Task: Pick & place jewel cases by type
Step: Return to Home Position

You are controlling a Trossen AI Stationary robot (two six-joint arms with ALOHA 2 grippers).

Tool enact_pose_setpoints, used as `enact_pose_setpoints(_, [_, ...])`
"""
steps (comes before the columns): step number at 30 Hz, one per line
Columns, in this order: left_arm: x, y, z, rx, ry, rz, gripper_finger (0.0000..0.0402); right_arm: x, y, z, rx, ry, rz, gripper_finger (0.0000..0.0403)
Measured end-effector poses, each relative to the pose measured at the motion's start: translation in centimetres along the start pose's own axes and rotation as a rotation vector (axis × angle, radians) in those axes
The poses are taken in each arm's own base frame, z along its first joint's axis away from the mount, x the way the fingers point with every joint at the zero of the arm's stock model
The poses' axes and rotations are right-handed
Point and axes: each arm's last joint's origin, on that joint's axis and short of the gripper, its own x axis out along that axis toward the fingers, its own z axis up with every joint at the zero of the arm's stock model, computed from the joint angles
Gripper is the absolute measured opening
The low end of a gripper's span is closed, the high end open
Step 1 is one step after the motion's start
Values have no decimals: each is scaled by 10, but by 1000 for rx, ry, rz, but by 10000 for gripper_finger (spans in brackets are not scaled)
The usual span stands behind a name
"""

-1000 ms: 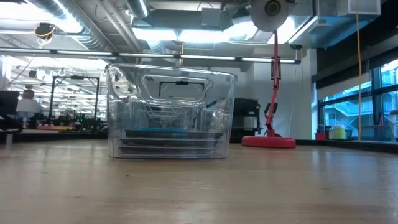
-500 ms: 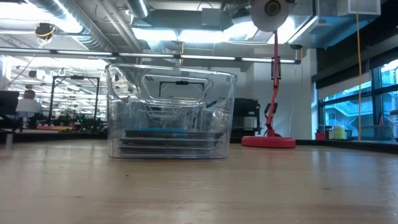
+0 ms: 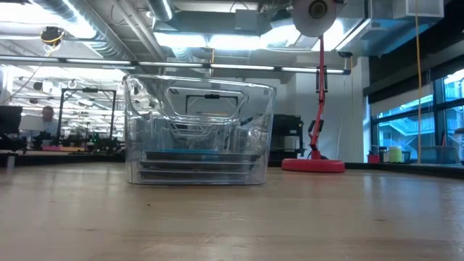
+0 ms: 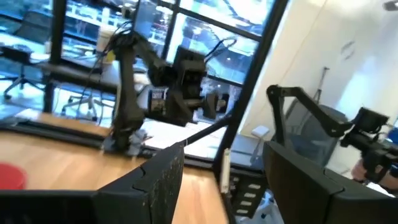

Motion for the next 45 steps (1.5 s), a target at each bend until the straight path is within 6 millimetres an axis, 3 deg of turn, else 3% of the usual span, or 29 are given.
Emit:
enact_pose_setpoints(7, [-28, 30, -37, -17, -38, 22, 215, -34, -22, -15, 79, -42, 27, 218])
enact_pose_setpoints(14, [-62, 51, -41, -23, -132, 21, 216, -62, -51, -31, 114, -98, 7, 218])
enact_pose_setpoints(25, [-96, 81, -61, -28, -250, 65, 212, -80, -95, -44, 122, -197, -68, 218])
enact_pose_setpoints(33, [-108, 97, -81, -57, -293, 94, 212, -96, -113, -46, 112, -301, -95, 218])
enact_pose_setpoints(41, [-112, 109, -103, -86, -305, 96, 212, -104, -123, -71, 156, -350, -91, 218])
enact_pose_setpoints(45, [-110, 112, -110, -88, -282, 115, 212, -105, -123, -69, 144, -371, -101, 218])
